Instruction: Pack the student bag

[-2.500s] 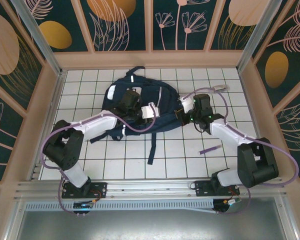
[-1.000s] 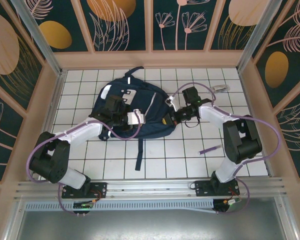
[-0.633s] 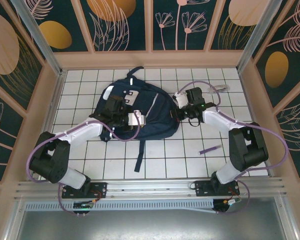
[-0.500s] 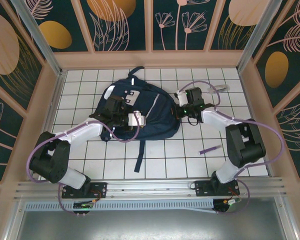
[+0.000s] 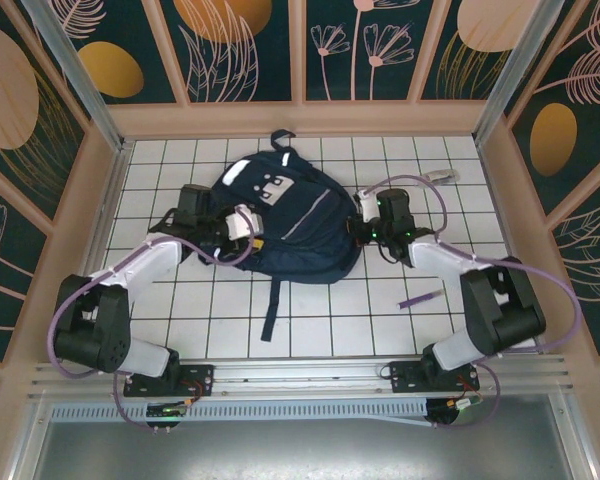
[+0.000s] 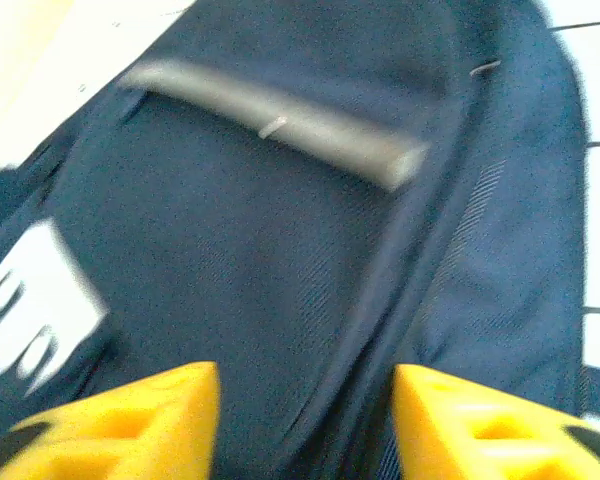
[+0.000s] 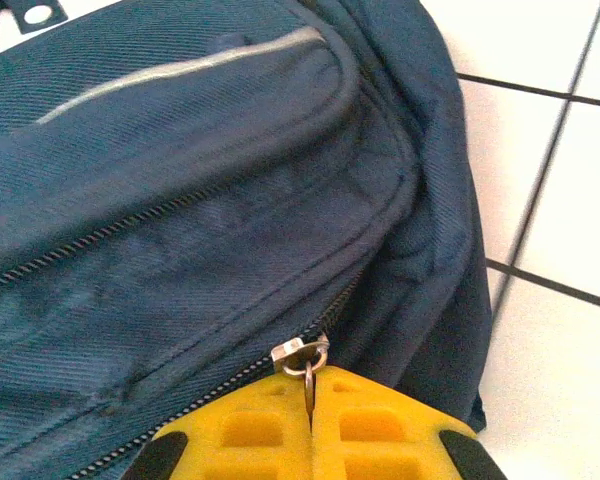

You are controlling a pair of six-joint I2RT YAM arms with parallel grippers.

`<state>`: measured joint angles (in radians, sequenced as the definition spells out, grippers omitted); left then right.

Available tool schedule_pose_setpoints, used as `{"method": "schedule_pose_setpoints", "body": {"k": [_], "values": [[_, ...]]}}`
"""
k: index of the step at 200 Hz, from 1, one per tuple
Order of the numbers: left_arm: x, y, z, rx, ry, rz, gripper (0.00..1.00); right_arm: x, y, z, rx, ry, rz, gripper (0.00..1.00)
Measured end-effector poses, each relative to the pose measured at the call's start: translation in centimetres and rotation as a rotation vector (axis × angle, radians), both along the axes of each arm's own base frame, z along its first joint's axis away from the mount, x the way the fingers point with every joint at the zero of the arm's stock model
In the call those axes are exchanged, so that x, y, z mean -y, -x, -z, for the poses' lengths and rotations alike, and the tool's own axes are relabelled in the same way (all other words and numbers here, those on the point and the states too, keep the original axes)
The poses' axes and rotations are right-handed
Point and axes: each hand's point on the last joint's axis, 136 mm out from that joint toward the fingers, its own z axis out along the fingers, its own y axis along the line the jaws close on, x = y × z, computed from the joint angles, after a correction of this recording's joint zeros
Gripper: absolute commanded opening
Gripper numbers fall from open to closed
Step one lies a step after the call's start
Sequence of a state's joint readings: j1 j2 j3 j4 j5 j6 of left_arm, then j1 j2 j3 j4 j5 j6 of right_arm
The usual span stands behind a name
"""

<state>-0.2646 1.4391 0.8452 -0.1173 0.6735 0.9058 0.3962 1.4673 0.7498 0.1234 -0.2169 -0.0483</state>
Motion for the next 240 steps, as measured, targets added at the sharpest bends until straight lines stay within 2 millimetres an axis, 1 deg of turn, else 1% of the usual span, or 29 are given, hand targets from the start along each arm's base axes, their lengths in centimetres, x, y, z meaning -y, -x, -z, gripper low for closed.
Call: {"method": "schedule_pose_setpoints", "body": {"k": [9,22,36,47,57,73,85,102,116,135,143,147,159,163,170,187,210,222,240], "values": [[-1.1,-1.1,-0.1,-0.009,0.004,-0.069,0.56,-0.5,0.7,-0.6,0.021,0.010,-0.023,0.00],[-2.2,-2.1,0.0,-0.063,0.030,-0.141,0.57,-2.5,2.2,-1.3,0.047,0.018,-0.106,0.00],[-2.4,-2.9,-0.1,-0.138,0.068,-0.151,0.58,-5.0,4.0,-1.4,0.060,0.015,-0.219,0.00],[-1.7,-2.7,-0.6,-0.183,0.106,-0.099,0.59,-7.1,5.7,-1.3,0.055,-0.003,-0.324,0.00],[-0.8,-1.9,-1.3,-0.218,0.136,-0.042,0.63,-8.9,7.0,-1.3,0.046,-0.026,-0.413,0.00],[0.7,-0.1,-2.1,-0.259,0.146,0.029,0.72,-11.2,8.4,-1.5,0.040,-0.068,-0.526,0.00],[2.2,1.5,-2.5,-0.281,0.139,0.082,0.73,-12.4,8.9,-1.9,0.046,-0.098,-0.586,0.00],[4.3,3.9,-2.9,-0.307,0.129,0.149,0.72,-13.2,9.2,-2.6,0.062,-0.128,-0.640,0.00],[5.3,5.0,-3.0,-0.323,0.123,0.170,0.73,-13.4,9.4,-2.7,0.075,-0.136,-0.666,0.00],[5.7,6.0,-1.5,-0.349,0.085,0.144,0.73,-13.6,9.5,-2.8,0.086,-0.138,-0.684,0.00],[5.7,6.2,-0.7,-0.358,0.065,0.122,0.71,-13.6,9.5,-2.8,0.088,-0.137,-0.687,0.00],[5.7,6.3,-0.2,-0.367,0.055,0.107,0.68,-13.6,9.6,-2.8,0.090,-0.137,-0.689,0.00],[5.6,6.0,0.8,-0.375,0.033,0.058,0.53,-13.6,9.6,-2.8,0.092,-0.134,-0.692,0.00],[5.6,5.8,1.0,-0.366,0.028,0.046,0.46,-13.6,9.6,-2.8,0.094,-0.133,-0.693,0.00],[5.5,5.2,1.2,-0.356,0.023,0.009,0.32,-13.6,9.6,-2.8,0.097,-0.130,-0.695,0.00],[5.3,4.4,1.0,-0.343,0.020,-0.042,0.00,-13.4,9.1,-2.6,0.110,-0.109,-0.678,0.00],[5.2,4.2,0.7,-0.306,0.009,-0.043,0.00,-12.6,7.9,-2.1,0.132,-0.056,-0.630,0.00],[5.1,4.3,0.6,-0.276,-0.003,-0.022,0.00,-11.7,6.7,-1.5,0.118,-0.025,-0.580,0.00],[5.1,4.2,0.6,-0.213,-0.031,0.030,0.00,-10.3,4.2,-0.3,0.075,0.006,-0.505,0.00]]}}
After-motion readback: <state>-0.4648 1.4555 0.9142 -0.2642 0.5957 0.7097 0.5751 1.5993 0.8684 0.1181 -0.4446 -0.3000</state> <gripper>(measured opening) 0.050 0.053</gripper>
